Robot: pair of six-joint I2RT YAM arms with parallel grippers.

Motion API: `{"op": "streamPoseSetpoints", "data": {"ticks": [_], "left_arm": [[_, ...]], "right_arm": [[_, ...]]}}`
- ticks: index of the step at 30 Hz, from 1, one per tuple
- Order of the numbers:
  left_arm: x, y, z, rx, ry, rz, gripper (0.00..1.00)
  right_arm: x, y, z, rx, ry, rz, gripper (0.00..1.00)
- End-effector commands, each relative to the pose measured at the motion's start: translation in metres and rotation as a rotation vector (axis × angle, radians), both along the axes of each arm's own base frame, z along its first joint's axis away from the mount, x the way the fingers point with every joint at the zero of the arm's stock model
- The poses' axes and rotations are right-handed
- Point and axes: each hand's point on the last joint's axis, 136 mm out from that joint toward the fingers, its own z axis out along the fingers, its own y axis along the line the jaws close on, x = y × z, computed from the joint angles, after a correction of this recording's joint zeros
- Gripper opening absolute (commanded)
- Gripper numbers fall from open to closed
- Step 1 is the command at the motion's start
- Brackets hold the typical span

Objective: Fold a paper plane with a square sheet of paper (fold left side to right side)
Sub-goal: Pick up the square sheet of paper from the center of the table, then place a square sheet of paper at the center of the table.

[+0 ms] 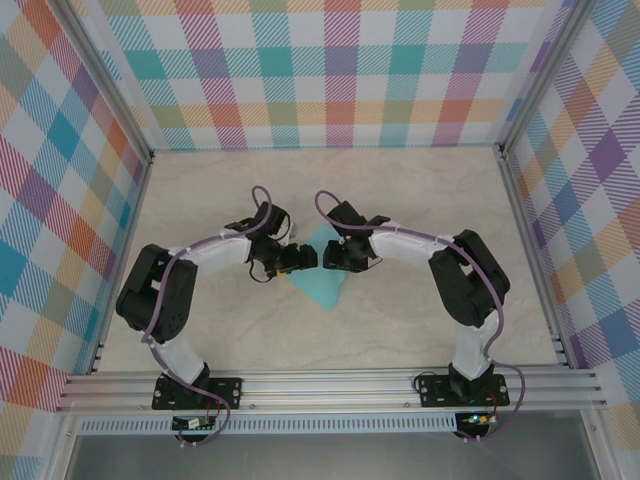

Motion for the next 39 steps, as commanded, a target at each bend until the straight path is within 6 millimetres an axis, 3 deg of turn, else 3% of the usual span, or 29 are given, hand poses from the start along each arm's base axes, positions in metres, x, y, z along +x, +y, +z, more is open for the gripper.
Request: {"op": "streamPoseSetpoints", "data": {"ticks": [1, 5, 9, 12, 16, 22, 27, 33, 39], "left_arm": [[0.006, 0.02, 0.047, -0.062, -0.105, 0.049, 0.86], [0.007, 0.044, 0.084, -0.135, -0.186, 0.101, 0.9], [0.003, 0.055, 0.112, -0.222, -0.242, 0.114, 0.92], [-0.003, 0.051, 0.138, -0.304, -0.311, 0.076, 0.93], [-0.016, 0.035, 0.186, -0.45, -0.444, -0.042, 0.94], [-0.04, 0.019, 0.251, -0.614, -0.584, -0.217, 0.96], [-0.063, 0.006, 0.297, -0.683, -0.695, -0.372, 0.97], [-0.09, -0.013, 0.32, -0.711, -0.747, -0.543, 0.97], [-0.097, -0.026, 0.32, -0.709, -0.714, -0.607, 0.93]], "right_arm": [[0.009, 0.009, 0.043, 0.191, -0.116, 0.07, 0.35], [0.008, 0.009, 0.068, 0.39, -0.157, 0.139, 0.28], [0.007, 0.001, 0.094, 0.537, -0.175, 0.183, 0.26], [0.002, -0.011, 0.128, 0.606, -0.245, 0.23, 0.26], [-0.014, -0.034, 0.183, 0.692, -0.363, 0.297, 0.25], [-0.06, -0.046, 0.264, 0.786, -0.479, 0.472, 0.25], [-0.096, -0.049, 0.316, 0.842, -0.551, 0.602, 0.25], [-0.114, -0.041, 0.339, 0.878, -0.567, 0.689, 0.25], [-0.127, -0.032, 0.347, 0.917, -0.559, 0.763, 0.25]]}}
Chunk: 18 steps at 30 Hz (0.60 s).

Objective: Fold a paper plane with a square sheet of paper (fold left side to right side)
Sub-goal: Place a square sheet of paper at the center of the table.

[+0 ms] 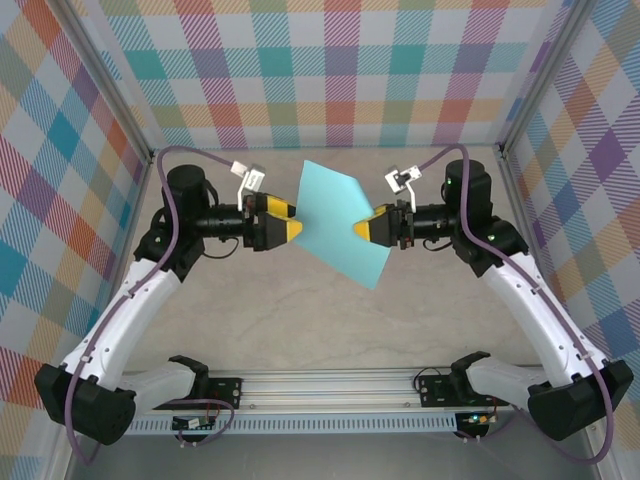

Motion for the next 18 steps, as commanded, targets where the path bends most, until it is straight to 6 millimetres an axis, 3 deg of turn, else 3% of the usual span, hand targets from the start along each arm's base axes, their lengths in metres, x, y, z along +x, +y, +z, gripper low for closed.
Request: {"op": "streamPoseSetpoints", "data": {"ticks": [1, 4, 7, 9, 12, 14, 17, 18], "left_arm": [[-0.008, -0.007, -0.003, 0.026, -0.009, -0.066, 0.92], [-0.01, -0.013, -0.008, 0.033, 0.008, -0.085, 0.87], [-0.012, -0.016, -0.009, 0.033, 0.011, -0.105, 0.76], [-0.014, -0.017, -0.009, 0.03, 0.009, -0.118, 0.62], [-0.014, -0.017, -0.014, 0.048, 0.017, -0.105, 0.24], [-0.009, -0.015, -0.029, 0.091, 0.064, -0.063, 0.07], [0.0, -0.013, -0.061, 0.145, 0.151, -0.009, 0.06], [0.002, -0.012, -0.074, 0.161, 0.192, 0.01, 0.06]], "right_arm": [[-0.014, 0.002, 0.011, 0.025, -0.043, 0.072, 0.26], [-0.017, 0.002, 0.013, 0.03, -0.053, 0.075, 0.26], [-0.014, 0.001, 0.01, 0.022, -0.045, 0.059, 0.26], [-0.012, 0.002, 0.007, 0.014, -0.042, 0.048, 0.26], [-0.004, 0.0, 0.001, -0.017, -0.039, -0.002, 0.28], [0.008, -0.004, -0.011, -0.077, -0.026, -0.093, 0.35], [0.027, -0.018, -0.032, -0.191, 0.0, -0.247, 0.51], [0.034, -0.025, -0.039, -0.235, 0.002, -0.306, 0.6]]}}
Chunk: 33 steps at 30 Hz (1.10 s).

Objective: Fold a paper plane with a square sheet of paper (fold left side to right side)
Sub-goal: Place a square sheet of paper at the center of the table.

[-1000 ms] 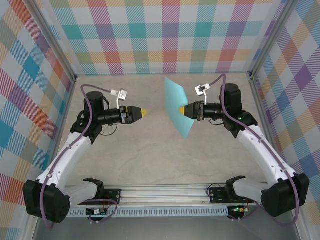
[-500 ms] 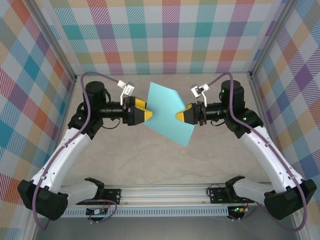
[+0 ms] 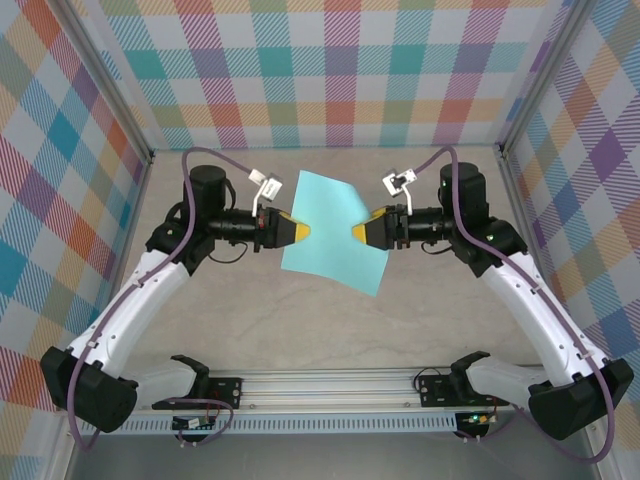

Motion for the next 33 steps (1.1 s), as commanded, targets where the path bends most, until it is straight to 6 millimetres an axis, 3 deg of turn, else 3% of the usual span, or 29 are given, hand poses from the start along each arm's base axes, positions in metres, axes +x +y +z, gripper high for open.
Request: {"op": "streamPoseSetpoints", "data": {"ticks": [1, 3, 6, 10, 14, 18, 22, 26, 29, 33], "left_arm": [[0.007, 0.001, -0.052, 0.091, 0.142, 0.066, 0.06], [0.013, 0.002, -0.079, 0.125, 0.221, 0.105, 0.07], [0.026, 0.003, -0.117, 0.155, 0.3, 0.177, 0.1], [0.049, 0.005, -0.163, 0.213, 0.386, 0.282, 0.06], [0.073, 0.009, -0.225, 0.367, 0.529, 0.377, 0.0], [0.091, 0.006, -0.277, 0.469, 0.619, 0.397, 0.0], [0.106, 0.01, -0.303, 0.557, 0.624, 0.416, 0.0], [0.115, 0.012, -0.316, 0.566, 0.663, 0.449, 0.0], [0.117, 0.014, -0.318, 0.578, 0.659, 0.466, 0.0], [0.118, 0.018, -0.315, 0.593, 0.651, 0.479, 0.0]], "right_arm": [[0.026, -0.03, -0.027, -0.192, -0.008, -0.254, 0.66], [0.039, -0.05, -0.047, -0.296, 0.007, -0.391, 0.84], [0.054, -0.082, -0.081, -0.456, 0.056, -0.571, 0.94], [0.06, -0.099, -0.117, -0.557, 0.138, -0.669, 1.0], [0.067, -0.098, -0.152, -0.567, 0.237, -0.708, 1.0], [0.078, -0.059, -0.184, -0.458, 0.36, -0.589, 1.0], [0.097, -0.032, -0.213, -0.399, 0.49, -0.545, 0.79], [0.116, -0.01, -0.247, -0.378, 0.599, -0.512, 0.6], [0.129, -0.008, -0.276, -0.432, 0.645, -0.54, 0.46], [0.14, -0.014, -0.305, -0.508, 0.668, -0.588, 0.43]]}}
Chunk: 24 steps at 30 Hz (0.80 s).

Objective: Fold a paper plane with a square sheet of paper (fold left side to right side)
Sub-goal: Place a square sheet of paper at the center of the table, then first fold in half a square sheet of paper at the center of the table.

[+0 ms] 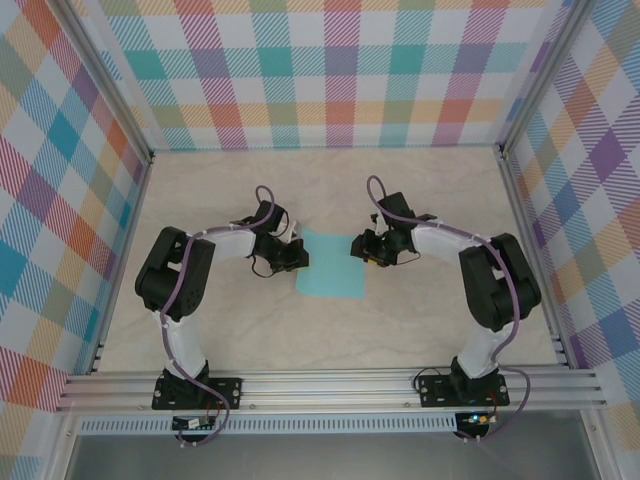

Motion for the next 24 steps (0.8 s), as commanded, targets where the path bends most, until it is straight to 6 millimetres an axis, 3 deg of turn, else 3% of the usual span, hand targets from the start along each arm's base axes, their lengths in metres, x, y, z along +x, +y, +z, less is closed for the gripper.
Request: {"op": "streamPoseSetpoints", "data": {"ticks": [1, 13, 14, 17, 24], "left_arm": [[0.009, 0.004, 0.006, 0.028, -0.02, 0.018, 0.0], [0.003, 0.011, 0.012, 0.047, 0.01, 0.037, 0.0], [0.003, 0.011, 0.014, 0.044, 0.007, 0.034, 0.03], [0.003, 0.008, 0.026, 0.017, -0.006, 0.03, 0.27], [0.01, -0.015, 0.064, -0.145, -0.063, 0.02, 0.5]], "right_arm": [[0.022, 0.011, 0.002, 0.019, -0.033, -0.013, 0.42], [0.018, 0.014, -0.031, -0.008, 0.04, 0.017, 0.37], [0.016, 0.011, -0.034, -0.023, 0.051, 0.017, 0.37], [0.009, 0.004, -0.042, -0.066, 0.078, 0.026, 0.36], [-0.002, -0.004, -0.05, -0.099, 0.107, 0.035, 0.36]]}}
